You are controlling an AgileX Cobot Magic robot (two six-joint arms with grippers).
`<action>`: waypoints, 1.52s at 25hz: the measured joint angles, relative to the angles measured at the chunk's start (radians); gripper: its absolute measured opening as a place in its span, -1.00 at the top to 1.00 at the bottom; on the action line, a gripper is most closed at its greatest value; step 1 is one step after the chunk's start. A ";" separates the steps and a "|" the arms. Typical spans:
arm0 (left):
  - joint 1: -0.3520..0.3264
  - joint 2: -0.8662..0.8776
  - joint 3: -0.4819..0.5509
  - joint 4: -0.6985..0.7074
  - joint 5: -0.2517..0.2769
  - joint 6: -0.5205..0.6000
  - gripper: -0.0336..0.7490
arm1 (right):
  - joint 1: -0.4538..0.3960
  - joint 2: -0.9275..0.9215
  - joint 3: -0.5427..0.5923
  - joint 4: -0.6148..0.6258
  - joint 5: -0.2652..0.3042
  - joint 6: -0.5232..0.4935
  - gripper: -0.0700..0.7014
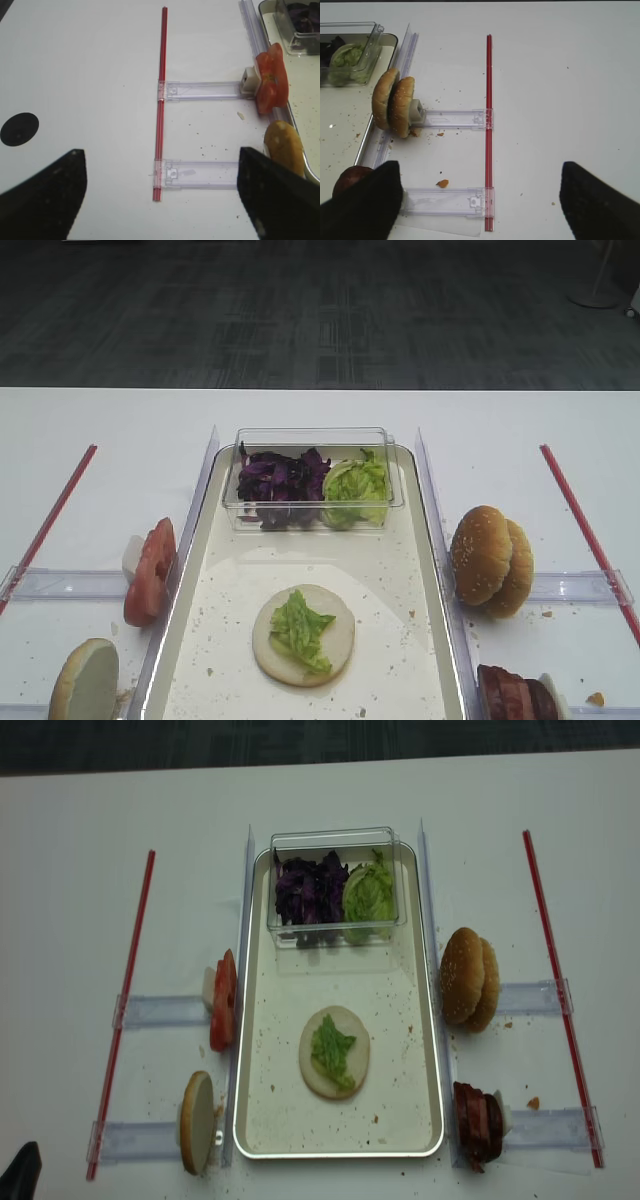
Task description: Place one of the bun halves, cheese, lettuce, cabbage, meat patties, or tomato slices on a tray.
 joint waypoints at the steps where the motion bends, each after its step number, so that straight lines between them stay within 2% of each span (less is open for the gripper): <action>1: 0.000 0.000 0.000 0.000 0.000 0.000 -0.53 | 0.000 0.000 0.000 0.000 0.000 0.000 -0.87; 21: 0.000 0.000 0.000 0.000 0.000 0.000 -0.53 | 0.000 0.000 0.000 0.000 0.000 0.000 -0.85; 38: 0.000 0.000 0.000 0.000 0.000 0.000 -0.53 | 0.000 0.000 0.000 0.000 0.000 -0.006 -0.60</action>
